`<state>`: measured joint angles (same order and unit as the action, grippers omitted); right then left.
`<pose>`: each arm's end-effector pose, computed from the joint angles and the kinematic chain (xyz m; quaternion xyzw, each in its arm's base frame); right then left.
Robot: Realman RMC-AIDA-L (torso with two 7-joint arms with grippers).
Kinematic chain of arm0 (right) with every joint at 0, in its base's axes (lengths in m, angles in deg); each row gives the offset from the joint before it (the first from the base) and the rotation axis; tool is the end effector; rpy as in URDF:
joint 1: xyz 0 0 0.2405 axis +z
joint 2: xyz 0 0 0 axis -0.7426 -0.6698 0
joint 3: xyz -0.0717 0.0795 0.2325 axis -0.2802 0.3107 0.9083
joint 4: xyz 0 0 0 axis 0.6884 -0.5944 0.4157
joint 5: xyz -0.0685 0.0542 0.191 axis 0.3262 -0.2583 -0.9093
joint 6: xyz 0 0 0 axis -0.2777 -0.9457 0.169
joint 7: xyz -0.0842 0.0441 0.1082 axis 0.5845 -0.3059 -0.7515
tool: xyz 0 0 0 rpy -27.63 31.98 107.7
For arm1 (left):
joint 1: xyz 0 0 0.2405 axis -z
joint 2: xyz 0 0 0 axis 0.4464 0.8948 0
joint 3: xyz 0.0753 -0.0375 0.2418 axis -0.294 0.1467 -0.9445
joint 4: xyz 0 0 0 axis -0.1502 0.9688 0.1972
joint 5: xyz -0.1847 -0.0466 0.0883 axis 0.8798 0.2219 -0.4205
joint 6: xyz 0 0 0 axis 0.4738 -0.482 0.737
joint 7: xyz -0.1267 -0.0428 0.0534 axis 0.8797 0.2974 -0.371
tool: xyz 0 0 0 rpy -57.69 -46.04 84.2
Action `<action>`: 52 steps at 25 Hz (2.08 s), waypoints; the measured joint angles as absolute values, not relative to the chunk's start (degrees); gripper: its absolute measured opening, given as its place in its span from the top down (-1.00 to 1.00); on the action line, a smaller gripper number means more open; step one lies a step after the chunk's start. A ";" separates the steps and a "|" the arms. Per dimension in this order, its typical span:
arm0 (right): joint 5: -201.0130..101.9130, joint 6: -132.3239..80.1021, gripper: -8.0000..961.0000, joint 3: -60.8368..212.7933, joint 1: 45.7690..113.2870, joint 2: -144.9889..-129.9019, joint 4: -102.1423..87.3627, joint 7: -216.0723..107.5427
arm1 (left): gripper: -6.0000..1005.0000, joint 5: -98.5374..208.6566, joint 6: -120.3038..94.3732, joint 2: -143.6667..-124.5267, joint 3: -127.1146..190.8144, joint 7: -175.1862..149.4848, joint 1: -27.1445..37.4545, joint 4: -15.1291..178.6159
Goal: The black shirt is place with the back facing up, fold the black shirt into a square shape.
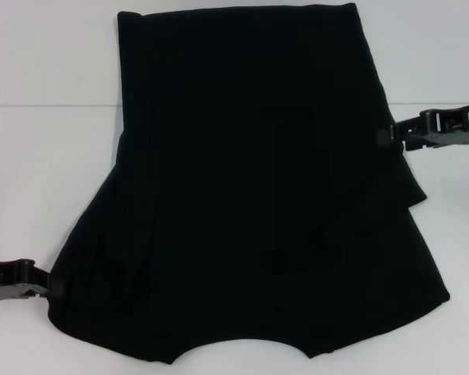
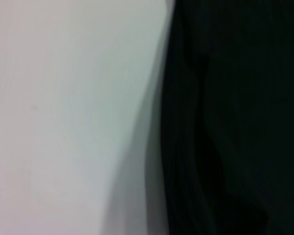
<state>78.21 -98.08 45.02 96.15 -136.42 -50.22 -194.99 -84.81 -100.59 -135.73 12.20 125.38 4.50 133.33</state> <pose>0.2196 0.4337 0.0722 -0.8116 0.5420 0.0824 0.2020 -0.3321 0.3115 0.0692 -0.7262 -0.6702 -0.0518 0.1442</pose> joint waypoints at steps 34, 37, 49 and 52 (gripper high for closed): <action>90.22 -108.32 -0.41 45.62 85.81 -138.80 -51.63 -189.27 | 0.93 -81.02 -100.45 -134.23 13.33 122.99 7.47 129.05; 90.29 -108.07 -0.41 45.62 85.81 -139.28 -51.63 -189.34 | 0.93 -81.02 -100.18 -134.22 13.33 123.01 7.53 128.86; 90.35 -105.98 -0.41 44.31 86.61 -139.93 -49.96 -189.72 | 0.93 -81.03 -100.01 -134.23 13.73 123.06 7.41 128.82; 90.34 -105.89 -0.41 44.30 86.97 -140.27 -49.96 -189.78 | 0.93 -81.03 -100.00 -134.24 13.96 123.06 7.41 128.84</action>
<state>90.34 -105.89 44.30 86.97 -140.27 -49.96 -189.78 -81.03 -100.00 -134.24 13.96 123.06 7.41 128.84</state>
